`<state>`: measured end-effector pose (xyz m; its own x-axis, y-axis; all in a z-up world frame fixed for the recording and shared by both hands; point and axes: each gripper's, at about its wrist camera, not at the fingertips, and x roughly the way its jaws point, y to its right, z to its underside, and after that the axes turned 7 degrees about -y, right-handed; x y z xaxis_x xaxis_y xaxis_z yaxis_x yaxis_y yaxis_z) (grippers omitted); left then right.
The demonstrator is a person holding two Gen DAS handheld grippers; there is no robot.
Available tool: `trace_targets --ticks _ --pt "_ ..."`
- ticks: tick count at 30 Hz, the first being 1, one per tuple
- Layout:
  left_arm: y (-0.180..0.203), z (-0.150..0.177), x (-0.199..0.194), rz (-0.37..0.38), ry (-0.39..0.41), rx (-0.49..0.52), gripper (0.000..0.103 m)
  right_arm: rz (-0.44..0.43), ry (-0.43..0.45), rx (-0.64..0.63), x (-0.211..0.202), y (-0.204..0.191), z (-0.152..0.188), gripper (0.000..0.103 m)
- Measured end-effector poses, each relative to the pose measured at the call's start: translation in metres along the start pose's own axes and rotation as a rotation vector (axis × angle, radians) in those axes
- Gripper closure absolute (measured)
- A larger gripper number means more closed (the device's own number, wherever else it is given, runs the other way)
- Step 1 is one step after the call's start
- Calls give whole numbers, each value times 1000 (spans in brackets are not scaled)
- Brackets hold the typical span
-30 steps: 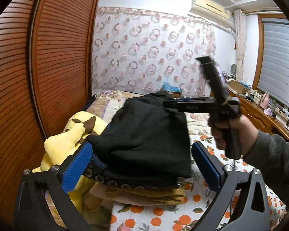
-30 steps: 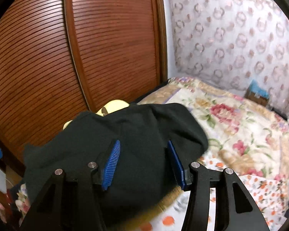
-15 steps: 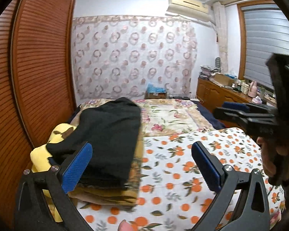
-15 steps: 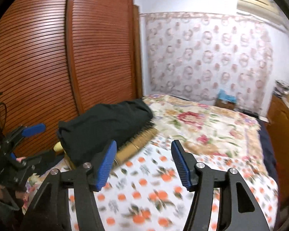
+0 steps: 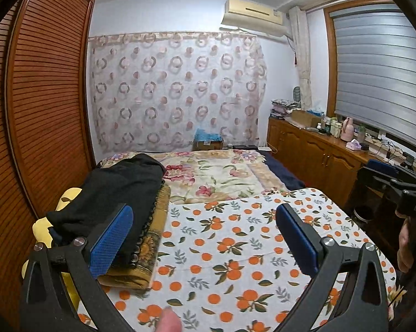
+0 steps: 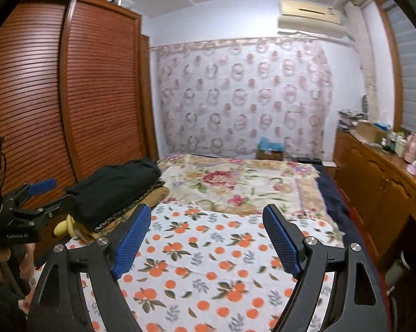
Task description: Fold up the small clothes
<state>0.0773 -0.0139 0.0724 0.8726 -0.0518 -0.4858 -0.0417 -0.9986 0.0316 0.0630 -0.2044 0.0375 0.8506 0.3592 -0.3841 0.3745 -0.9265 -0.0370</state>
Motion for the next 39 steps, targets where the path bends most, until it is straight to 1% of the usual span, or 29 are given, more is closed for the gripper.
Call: trace_targets --ticks 6,16,21,27,39 --pt "12 1 -3 7 -3 -2 0 33 -3 20 -16 -16 13 19" --pt "20 4 -3 7 -10 4 0 50 -1 45 -23 -35 14 19" --pt "20 4 -3 6 -10 3 0 56 -1 49 -12 -29 11 19" --pt "20 3 -4 6 -10 4 0 56 -1 47 -12 -30 11 19" --pt "21 4 -5 5 -8 3 0 46 4 45 -10 -8 11 19"
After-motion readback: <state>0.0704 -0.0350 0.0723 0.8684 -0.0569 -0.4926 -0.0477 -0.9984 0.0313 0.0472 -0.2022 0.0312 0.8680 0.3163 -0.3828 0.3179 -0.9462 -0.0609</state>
